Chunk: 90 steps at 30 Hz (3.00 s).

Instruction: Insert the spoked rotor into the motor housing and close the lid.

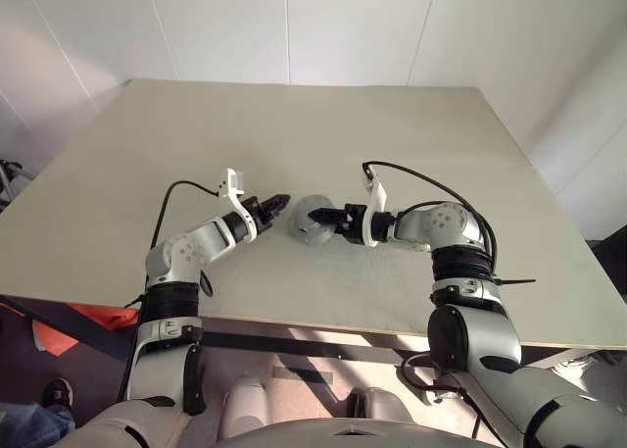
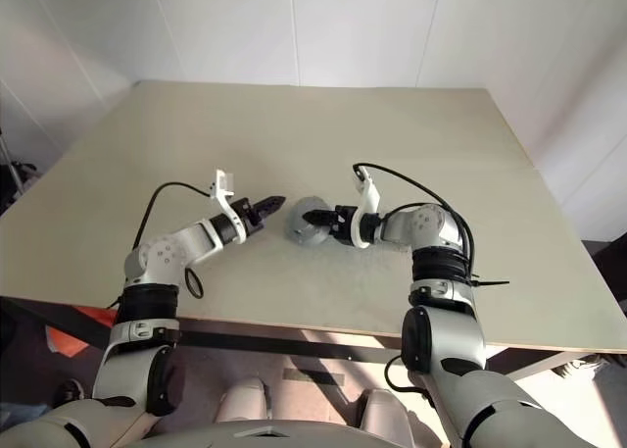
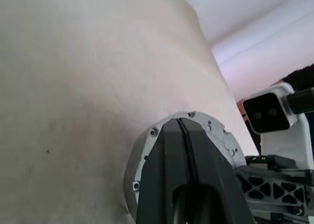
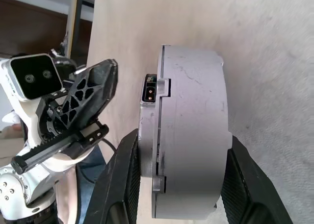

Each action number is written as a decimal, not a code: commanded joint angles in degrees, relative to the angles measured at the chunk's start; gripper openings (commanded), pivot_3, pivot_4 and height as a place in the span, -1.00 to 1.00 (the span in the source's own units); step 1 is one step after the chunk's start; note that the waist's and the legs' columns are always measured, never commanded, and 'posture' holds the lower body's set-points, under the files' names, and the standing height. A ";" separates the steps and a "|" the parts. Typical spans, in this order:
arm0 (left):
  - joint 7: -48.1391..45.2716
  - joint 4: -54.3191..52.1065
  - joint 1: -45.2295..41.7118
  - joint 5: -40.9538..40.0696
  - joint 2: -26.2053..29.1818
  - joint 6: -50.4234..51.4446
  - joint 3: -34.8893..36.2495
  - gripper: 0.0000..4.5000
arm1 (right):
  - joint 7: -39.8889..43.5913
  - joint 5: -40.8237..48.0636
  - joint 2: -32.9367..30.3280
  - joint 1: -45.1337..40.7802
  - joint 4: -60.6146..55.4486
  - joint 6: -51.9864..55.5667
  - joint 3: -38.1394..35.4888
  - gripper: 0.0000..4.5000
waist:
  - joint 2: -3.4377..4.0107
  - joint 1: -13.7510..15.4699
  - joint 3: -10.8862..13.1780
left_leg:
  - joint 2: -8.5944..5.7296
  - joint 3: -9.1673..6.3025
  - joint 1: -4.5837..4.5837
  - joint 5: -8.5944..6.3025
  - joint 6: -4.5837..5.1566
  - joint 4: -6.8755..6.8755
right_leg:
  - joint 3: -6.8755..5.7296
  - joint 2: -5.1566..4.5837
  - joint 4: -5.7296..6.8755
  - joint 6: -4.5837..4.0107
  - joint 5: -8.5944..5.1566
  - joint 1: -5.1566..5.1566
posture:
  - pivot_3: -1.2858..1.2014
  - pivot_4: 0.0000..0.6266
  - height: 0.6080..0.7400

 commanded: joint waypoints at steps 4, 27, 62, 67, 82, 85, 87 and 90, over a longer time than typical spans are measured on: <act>0.88 -5.42 1.95 -6.33 -0.67 0.36 3.86 -1.00 | 0.50 4.07 2.00 -8.03 0.55 -2.52 -3.55 -0.06 | -0.01 0.03 0.00 | 0.01 0.00 -0.41 0.00 0.01 0.01 | -0.01 0.04 0.01 -0.01 0.01 -0.41 | 0.03 -1.00 1.00; 4.32 -8.10 5.06 -29.48 -1.70 4.90 8.96 0.98 | -5.25 12.03 5.64 -15.07 0.20 4.65 -11.35 -0.06 | -0.02 0.16 0.02 | 0.08 -0.01 -0.51 -0.01 0.03 0.16 | 0.02 0.11 0.08 0.02 0.03 -0.50 | 0.03 -1.00 1.00; 2.72 -0.99 2.77 -30.07 -1.67 1.10 6.30 0.00 | -7.62 11.44 6.84 -11.39 -5.65 1.47 -8.09 0.49 | -0.04 0.29 0.01 | 0.09 -0.04 -0.53 -0.01 0.03 0.41 | 0.03 0.09 0.21 0.13 0.13 -0.43 | 0.03 -1.00 1.00; 3.36 -1.03 3.10 -28.49 -1.22 -0.69 6.66 0.00 | -7.43 5.66 5.41 -9.79 -6.78 -7.35 -1.54 0.80 | -0.04 0.25 0.01 | 0.10 -0.05 -0.52 -0.01 0.03 0.43 | 0.02 0.09 0.21 0.17 0.15 -0.42 | 0.03 -1.00 1.00; 12.41 3.32 4.37 -19.28 4.76 -15.47 14.35 0.00 | -5.34 4.08 3.63 -8.54 -4.49 -12.35 1.50 0.80 | -0.11 0.34 -0.01 | 0.12 -0.09 -0.54 -0.01 0.04 0.48 | -0.01 0.11 0.23 0.24 0.20 -0.40 | 0.03 -1.00 1.00; 14.20 5.92 3.94 -16.44 5.53 -15.08 12.89 0.00 | -5.28 4.09 3.74 -8.76 -4.36 -12.65 1.91 0.80 | -0.15 0.31 -0.02 | 0.12 -0.10 -0.54 -0.02 0.04 0.62 | 0.01 0.10 0.29 0.21 0.19 -0.35 | 0.03 -1.00 1.00; 14.39 6.27 4.03 -15.05 5.30 -14.90 12.02 0.00 | -5.16 3.69 3.76 -8.86 -4.04 -13.14 2.36 0.80 | -0.23 0.30 -0.03 | 0.12 -0.10 -0.54 -0.02 0.04 0.65 | 0.02 0.09 0.29 0.16 0.21 -0.35 | 0.03 -1.00 1.00; 15.02 6.86 3.76 -15.06 4.84 -15.38 12.92 0.00 | -4.90 3.22 3.83 -8.81 -3.70 -13.60 2.83 0.80 | -0.26 0.30 -0.05 | 0.12 -0.11 -0.44 -0.01 0.03 0.68 | 0.02 0.08 0.30 0.11 0.20 -0.23 | 0.03 -1.00 1.00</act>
